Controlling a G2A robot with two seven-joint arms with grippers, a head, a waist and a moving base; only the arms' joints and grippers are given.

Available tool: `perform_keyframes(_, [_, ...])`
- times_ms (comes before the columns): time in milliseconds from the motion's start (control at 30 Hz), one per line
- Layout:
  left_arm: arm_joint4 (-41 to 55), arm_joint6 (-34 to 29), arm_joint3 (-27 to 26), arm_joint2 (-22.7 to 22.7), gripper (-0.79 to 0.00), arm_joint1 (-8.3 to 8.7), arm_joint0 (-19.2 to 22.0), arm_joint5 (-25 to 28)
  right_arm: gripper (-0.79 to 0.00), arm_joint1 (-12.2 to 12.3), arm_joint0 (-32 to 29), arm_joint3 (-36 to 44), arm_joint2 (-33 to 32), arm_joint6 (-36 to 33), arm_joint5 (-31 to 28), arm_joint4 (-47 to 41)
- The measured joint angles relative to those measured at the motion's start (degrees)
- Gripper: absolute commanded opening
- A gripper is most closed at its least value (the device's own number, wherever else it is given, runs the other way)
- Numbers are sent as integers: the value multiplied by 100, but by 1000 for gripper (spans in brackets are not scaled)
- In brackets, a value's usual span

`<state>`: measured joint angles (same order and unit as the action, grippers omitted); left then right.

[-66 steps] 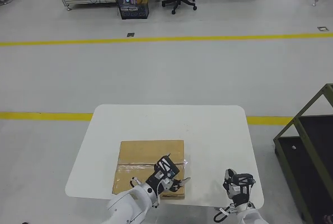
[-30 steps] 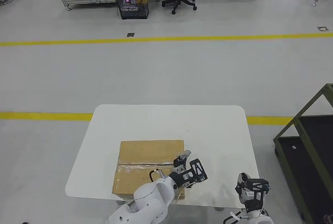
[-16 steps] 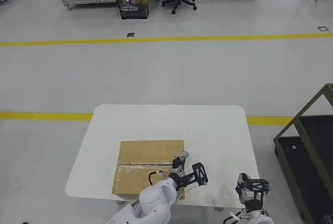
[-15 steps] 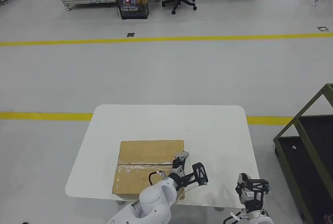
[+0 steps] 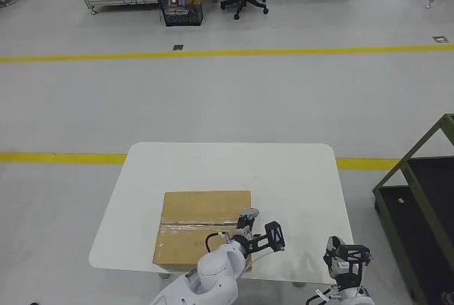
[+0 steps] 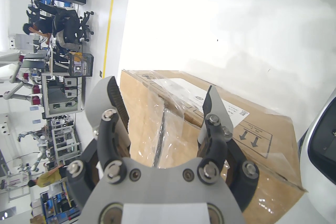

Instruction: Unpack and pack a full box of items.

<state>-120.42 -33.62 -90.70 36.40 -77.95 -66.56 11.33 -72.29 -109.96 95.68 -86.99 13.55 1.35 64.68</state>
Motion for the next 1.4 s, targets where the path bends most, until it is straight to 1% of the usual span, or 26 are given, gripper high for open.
perform_keyframes(67, [-40,-15,24,16,-394,-15,2,-2,-785,-3,1,9,-3,0,-2,-5])
perform_keyframes(167, [-84,-31,51,51,-483,-43,21,-15,-785,-8,6,25,-4,1,-9,-8])
perform_keyframes(233, [-115,-35,66,69,-560,-61,25,-21,-785,-11,8,31,-7,3,-12,-6])
perform_keyframes(333, [-194,-37,82,86,-640,-84,25,-24,-785,-17,9,38,-7,3,-21,-7])
perform_keyframes(367, [-206,-35,84,94,-677,-91,22,-24,-785,-18,8,39,-7,4,-25,-7])
perform_keyframes(400, [-217,-27,84,106,-767,-99,16,-24,-785,-20,7,39,-7,5,-28,-6])
perform_keyframes(433, [-220,-20,83,119,-785,-105,10,-27,-785,-21,5,39,-7,5,-28,-4])
perform_keyframes(633, [-42,27,6,333,-785,-128,-91,-148,-785,-33,1,33,4,0,-35,-12])
perform_keyframes(767, [299,29,-113,607,-785,-130,-180,-235,-785,-41,36,45,25,-19,-55,-16])
perform_keyframes(867, [395,69,-257,844,-785,-99,-253,-223,-785,-47,77,57,47,-27,-131,-62])
perform_keyframes(1067, [407,161,-745,1445,-785,19,-465,9,-785,-58,197,107,114,-4,-385,-186])
perform_keyframes(1267, [317,213,-1259,2135,-785,161,-764,338,-785,-64,328,168,203,64,-608,-150])
perform_keyframes(1400, [274,189,-1603,2597,-785,243,-968,549,-785,-76,406,243,253,127,-790,-323])
